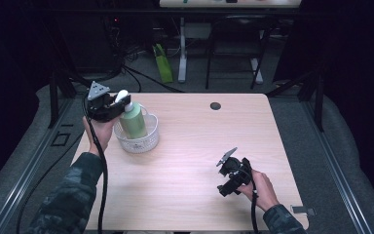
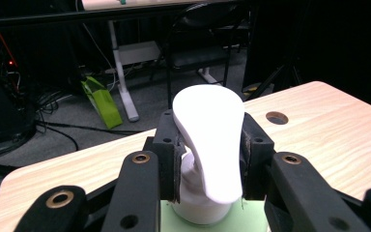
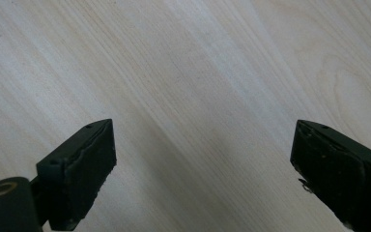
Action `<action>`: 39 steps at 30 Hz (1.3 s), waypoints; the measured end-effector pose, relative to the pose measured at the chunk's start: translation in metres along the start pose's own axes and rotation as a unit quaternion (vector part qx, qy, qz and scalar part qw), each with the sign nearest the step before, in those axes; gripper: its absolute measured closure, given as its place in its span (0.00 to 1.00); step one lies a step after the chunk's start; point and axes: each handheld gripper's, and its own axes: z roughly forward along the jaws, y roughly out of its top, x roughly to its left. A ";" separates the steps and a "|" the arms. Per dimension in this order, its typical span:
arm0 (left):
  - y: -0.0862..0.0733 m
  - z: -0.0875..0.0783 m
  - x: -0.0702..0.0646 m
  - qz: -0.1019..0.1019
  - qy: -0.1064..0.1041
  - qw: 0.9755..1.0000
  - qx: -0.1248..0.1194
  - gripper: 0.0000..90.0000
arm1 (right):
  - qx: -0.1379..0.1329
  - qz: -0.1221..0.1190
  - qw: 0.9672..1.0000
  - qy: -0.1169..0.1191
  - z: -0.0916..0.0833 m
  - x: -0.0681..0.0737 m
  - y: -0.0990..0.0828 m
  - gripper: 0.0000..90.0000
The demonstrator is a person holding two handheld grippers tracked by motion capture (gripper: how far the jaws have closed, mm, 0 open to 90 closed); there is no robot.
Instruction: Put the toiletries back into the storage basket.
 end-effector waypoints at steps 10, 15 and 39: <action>0.008 0.002 -0.001 -0.003 0.000 1.000 0.026 0.70 | 0.001 0.001 1.000 0.000 0.000 0.001 0.000 0.09; 0.010 -0.003 0.002 -0.019 -0.004 0.999 0.038 0.47 | 0.001 0.000 1.000 0.000 0.001 0.000 0.000 0.09; -0.011 -0.084 -0.020 -0.012 0.003 0.996 0.086 0.04 | 0.002 0.003 1.000 -0.005 0.000 0.002 0.000 0.09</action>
